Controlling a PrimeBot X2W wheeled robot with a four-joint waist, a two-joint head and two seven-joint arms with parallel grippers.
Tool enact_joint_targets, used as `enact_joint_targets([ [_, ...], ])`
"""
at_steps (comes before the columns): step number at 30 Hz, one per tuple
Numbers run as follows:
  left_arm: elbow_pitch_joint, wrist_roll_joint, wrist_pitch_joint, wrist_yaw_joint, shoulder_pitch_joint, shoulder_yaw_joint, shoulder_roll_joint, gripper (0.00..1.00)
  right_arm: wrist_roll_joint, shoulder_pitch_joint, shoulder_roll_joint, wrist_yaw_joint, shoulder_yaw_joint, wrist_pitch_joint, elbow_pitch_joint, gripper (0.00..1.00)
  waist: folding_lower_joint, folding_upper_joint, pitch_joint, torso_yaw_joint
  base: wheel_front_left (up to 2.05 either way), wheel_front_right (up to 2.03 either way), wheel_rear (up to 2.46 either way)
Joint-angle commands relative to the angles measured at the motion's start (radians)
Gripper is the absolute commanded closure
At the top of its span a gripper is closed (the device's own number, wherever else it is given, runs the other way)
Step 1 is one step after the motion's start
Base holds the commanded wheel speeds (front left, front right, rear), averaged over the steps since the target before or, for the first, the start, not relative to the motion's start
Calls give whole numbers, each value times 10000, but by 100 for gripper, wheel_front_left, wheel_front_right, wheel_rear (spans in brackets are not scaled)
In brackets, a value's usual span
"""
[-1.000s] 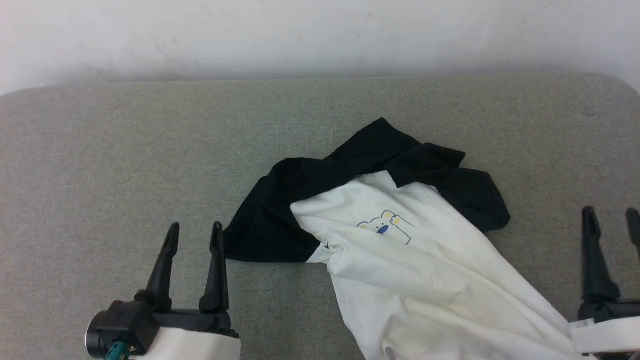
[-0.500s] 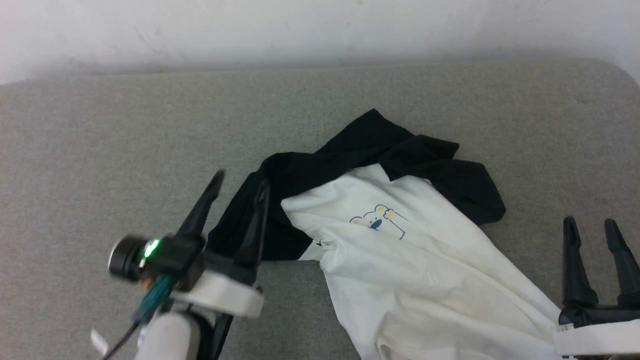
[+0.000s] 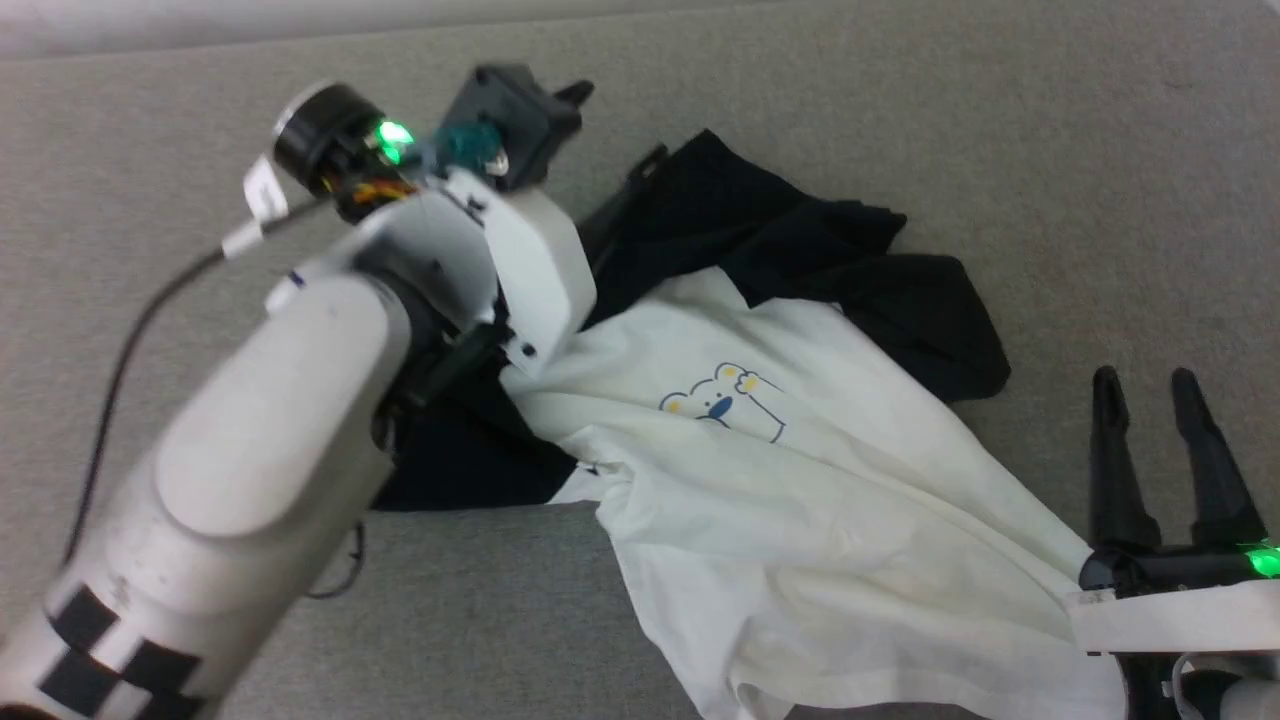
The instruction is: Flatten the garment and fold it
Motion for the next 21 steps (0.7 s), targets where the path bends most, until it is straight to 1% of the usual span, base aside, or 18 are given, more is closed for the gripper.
enact_joint_targets([
  [1,125,-253,228,-66,-372,-303,259,0,102,-162,16,-7,76,-90,90,0,-3,-1,780,-758,0,0,0],
  [3,334,-869,730,-67,-870,-820,640,0,190,-267,16,-7,160,-171,232,0,-3,-1,1002,-979,0,0,0],
  [5,514,-1480,1086,-67,-1218,-1146,839,0,257,-368,16,-7,197,-244,357,0,-3,-1,1184,-1152,0,0,0],
  [8,741,-2257,1276,-67,-1576,-1299,929,0,323,-535,16,-7,275,-327,491,0,-3,-1,1430,-1370,0,0,0],
  [10,920,-2578,1282,-68,-1724,-1280,941,0,363,-619,16,-7,336,-363,561,0,-3,-1,1578,-1502,0,0,0],
  [16,1409,-2549,1199,-68,-2104,-1533,1286,0,461,-777,16,-7,420,-425,643,0,-3,-1,2061,-1825,0,0,0],
  [21,1732,-2696,1206,-68,-2202,-1552,1414,0,508,-859,16,-7,388,-445,653,0,-3,-1,2369,-1947,0,0,0],
])
